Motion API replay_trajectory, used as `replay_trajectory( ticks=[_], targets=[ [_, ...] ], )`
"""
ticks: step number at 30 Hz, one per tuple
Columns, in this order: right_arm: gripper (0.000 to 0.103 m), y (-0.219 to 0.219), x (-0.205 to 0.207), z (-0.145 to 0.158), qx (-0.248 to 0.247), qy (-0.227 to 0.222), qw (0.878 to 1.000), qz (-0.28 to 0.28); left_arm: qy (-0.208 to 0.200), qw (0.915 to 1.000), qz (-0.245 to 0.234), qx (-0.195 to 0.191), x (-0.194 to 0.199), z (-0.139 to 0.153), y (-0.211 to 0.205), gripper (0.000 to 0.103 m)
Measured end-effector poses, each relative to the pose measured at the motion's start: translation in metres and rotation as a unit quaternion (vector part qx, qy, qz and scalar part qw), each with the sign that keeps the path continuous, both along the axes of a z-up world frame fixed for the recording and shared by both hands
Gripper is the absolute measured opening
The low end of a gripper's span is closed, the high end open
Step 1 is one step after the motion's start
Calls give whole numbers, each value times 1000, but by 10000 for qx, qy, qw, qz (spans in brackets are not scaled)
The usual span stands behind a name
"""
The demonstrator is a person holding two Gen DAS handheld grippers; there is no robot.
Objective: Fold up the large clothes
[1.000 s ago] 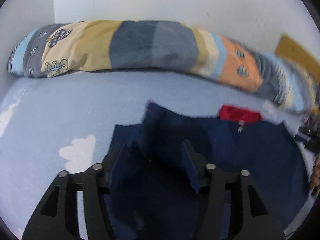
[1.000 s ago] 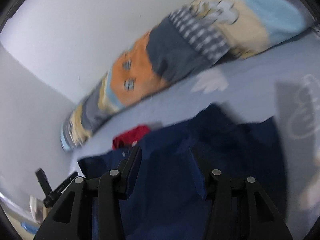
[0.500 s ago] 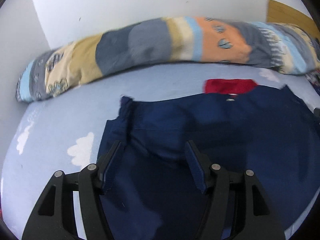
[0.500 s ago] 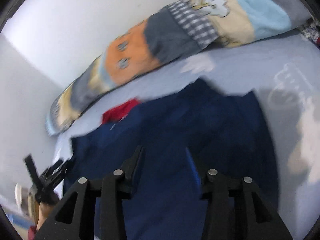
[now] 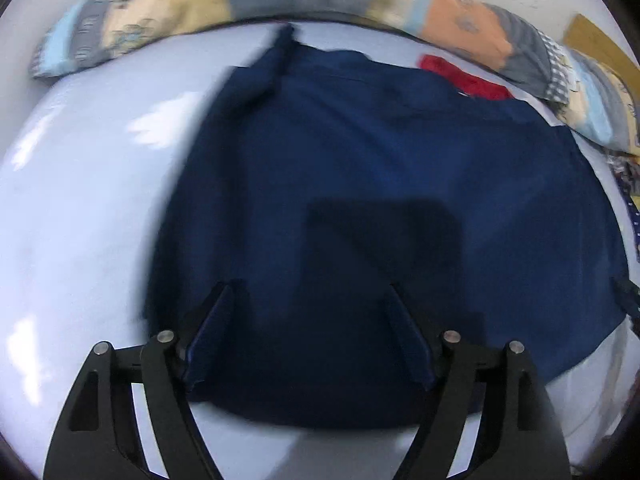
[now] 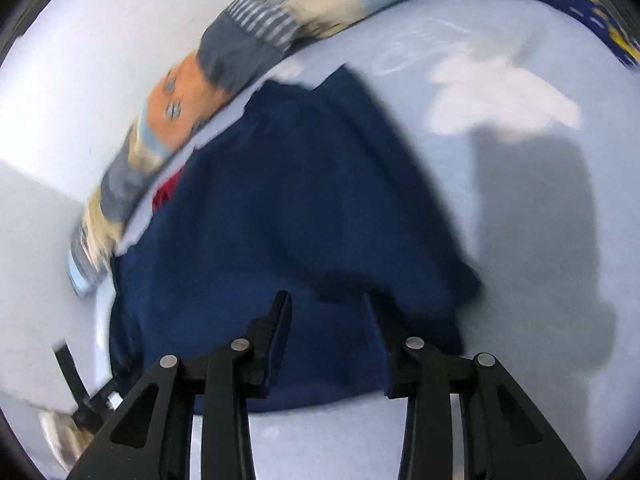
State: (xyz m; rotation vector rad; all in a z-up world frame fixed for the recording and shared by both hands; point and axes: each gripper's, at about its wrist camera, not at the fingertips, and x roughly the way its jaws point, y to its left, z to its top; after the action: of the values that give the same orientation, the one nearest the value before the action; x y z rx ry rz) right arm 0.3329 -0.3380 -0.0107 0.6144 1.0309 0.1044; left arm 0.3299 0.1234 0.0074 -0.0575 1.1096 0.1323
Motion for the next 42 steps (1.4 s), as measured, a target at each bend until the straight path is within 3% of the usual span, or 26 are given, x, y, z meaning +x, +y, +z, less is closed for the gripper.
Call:
replay_trajectory(
  ticks=[2, 4, 7, 9, 12, 15, 16, 17, 18, 19, 20, 21, 23, 25, 27, 28, 29, 31, 36, 42],
  targets=[
    [39, -2, -18, 11, -268, -35, 9995, -141, -99, 9997, 160, 185, -24, 16, 11, 77],
    [43, 3, -30, 21, -342, -183, 9992, -61, -255, 9995, 157, -117, -50, 28, 17, 77],
    [43, 30, -46, 36, -322, -562, 9974, 302, -633, 9976, 222, -193, -82, 41, 15, 77],
    [43, 63, -49, 38, -144, -677, 9946, 778, -830, 9963, 129, -164, -89, 37, 13, 77],
    [40, 79, -38, 24, 168, -439, 9920, 1175, -522, 9983, 122, -209, -73, 12, 28, 77],
    [37, 46, -28, 7, -61, -41, 9993, 368, -300, 9969, 707, -171, -57, 1, 67, 78],
    [34, 25, -27, 1, -526, 241, 9983, -4, -95, 9919, 1259, -153, -53, -6, 96, 86],
    [26, 12, -29, -2, -800, 362, 9958, -241, -13, 9857, 1596, -542, -53, -11, 117, 89],
    [0, -12, -33, -5, -908, 456, 9933, -555, -12, 9789, 1790, -985, -51, -15, 129, 89],
    [0, -26, -36, -7, -739, 540, 9932, -722, -77, 9733, 1917, -1257, -51, -12, 136, 89],
    [1, -39, -40, -5, -555, 525, 9931, -886, -129, 9758, 1854, -1150, -48, -6, 133, 89],
    [11, -43, -44, 3, -925, 485, 9889, -1054, -235, 9802, 1755, -886, -45, 3, 126, 89],
    [12, -39, -49, 25, -1661, 96, 9780, -1255, -670, 9839, 1583, -485, -41, 26, 109, 89],
    [13, -36, -48, 34, -1113, -263, 9866, -1161, -914, 9843, 1438, -467, -37, 41, 95, 88],
    [15, -25, -45, 33, -697, -317, 9931, -892, -1074, 9835, 1380, -461, -35, 50, 85, 88],
    [23, -23, -45, 32, -553, -303, 9944, -851, -1100, 9835, 1369, -431, -32, 52, 82, 88],
    [28, -23, -46, 28, -85, -284, 9962, -816, -1063, 9835, 1402, -423, -32, 52, 83, 88],
    [37, -36, -50, 23, 546, -219, 9937, -955, -944, 9822, 1477, -672, -37, 47, 94, 88],
    [44, -55, -72, 9, 1002, 50, 9853, -1381, -532, 9637, 1948, -1747, -60, 26, 125, 88],
    [49, -68, -86, -26, 1742, 465, 9688, -1699, -478, 9502, 2011, -2333, -70, 13, 122, 88]
  ],
)
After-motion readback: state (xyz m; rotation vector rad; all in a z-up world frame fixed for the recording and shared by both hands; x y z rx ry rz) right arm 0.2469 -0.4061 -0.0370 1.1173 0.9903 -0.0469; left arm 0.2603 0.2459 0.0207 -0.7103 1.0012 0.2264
